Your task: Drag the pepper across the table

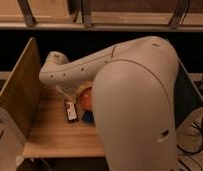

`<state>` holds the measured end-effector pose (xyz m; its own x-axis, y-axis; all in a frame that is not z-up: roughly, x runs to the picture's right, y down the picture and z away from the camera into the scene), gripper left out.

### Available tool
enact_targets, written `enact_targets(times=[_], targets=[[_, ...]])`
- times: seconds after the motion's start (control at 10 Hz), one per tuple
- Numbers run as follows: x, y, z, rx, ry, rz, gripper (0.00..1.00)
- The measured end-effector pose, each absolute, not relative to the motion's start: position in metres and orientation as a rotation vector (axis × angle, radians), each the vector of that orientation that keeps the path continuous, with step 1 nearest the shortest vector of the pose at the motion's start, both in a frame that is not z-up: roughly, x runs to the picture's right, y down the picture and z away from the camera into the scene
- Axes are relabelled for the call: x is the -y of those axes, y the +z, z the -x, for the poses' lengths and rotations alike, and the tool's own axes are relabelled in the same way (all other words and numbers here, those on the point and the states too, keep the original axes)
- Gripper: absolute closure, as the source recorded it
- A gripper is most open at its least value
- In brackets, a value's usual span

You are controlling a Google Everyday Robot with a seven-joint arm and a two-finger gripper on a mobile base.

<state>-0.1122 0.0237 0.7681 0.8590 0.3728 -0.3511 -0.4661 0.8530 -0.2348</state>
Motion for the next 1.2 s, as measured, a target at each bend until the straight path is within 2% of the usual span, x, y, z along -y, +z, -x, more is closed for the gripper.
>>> enact_targets(times=[0.7, 1.2], targets=[[-0.066, 0.792, -0.050, -0.567, 0.828, 0.432, 0.34], [-0.072, 0.790, -0.037, -0.544, 0.812, 0.456, 0.34]])
